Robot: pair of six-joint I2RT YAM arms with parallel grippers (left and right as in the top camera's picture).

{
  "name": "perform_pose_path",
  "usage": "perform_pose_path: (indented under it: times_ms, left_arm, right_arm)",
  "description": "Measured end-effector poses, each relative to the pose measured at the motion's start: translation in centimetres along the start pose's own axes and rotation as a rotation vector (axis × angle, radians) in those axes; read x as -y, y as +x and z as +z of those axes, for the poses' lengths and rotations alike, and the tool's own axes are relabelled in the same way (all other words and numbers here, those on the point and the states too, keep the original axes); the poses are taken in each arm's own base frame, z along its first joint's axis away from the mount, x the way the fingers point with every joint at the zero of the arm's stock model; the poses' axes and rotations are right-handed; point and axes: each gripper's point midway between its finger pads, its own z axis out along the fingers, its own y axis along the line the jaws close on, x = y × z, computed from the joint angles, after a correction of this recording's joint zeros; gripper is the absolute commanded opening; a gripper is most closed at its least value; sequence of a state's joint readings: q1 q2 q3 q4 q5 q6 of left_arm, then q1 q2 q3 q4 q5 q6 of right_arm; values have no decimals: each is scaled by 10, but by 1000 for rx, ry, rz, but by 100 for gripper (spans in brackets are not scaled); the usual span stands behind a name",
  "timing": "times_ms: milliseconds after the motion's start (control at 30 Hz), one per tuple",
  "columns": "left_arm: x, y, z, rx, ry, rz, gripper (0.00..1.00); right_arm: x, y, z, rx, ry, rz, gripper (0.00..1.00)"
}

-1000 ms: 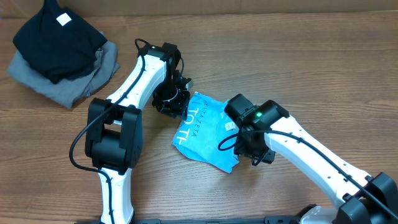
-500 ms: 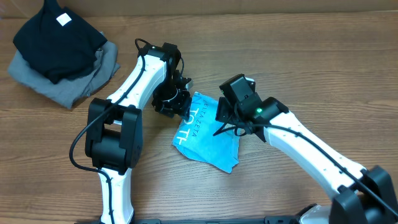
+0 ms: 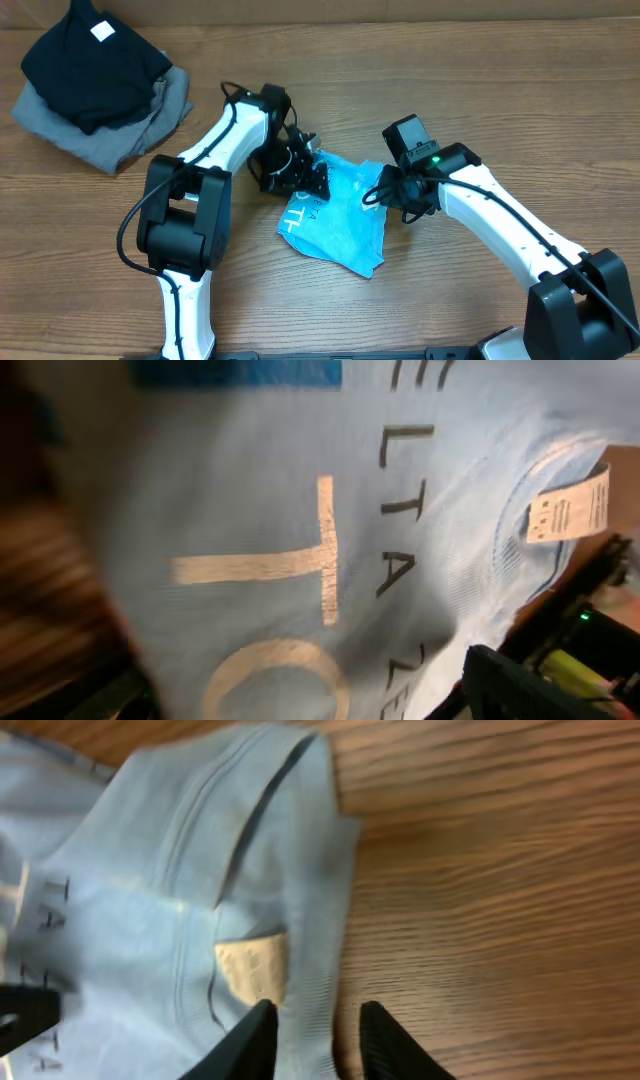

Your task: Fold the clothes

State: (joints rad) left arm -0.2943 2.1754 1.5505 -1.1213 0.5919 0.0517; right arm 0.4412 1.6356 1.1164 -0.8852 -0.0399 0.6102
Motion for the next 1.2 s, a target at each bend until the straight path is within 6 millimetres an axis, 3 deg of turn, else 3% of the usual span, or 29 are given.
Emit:
perform_pose_path:
  times_ms: [167,267,333,500,667,800,967,1067,1200]
  left_arm:
    - [12,4,9,24,106,-10,88]
    - [19,1,14,53,181,-7,75]
    - [24,0,20,69,225,1,72]
    - [38,6,31,48,272,3,73]
    - [47,12,36,19,290,-6,83]
    - [49,17,35,-3,302,-27,84]
    - [54,16,39,-4,307,-60,85]
    - [63,11,46,15,310,-55,73]
    - [73,14,63,3,276,-56,26]
  right_arm:
    - [3,14,11,-44,-18,-14,26]
    - [7,22,16,-69,-15,-16,25]
    - [7,23,17,-75,-19,-18,25]
    - [1,22,19,-69,-49,-26,15]
    - [9,32,32,-90,-41,-23,7]
    - [17,43,48,-144,-12,-8,6]
    - [19,40,49,-159,-33,21,6]
    - [19,40,49,-167,-39,30,6]
    - [20,41,49,-171,-40,33,4]
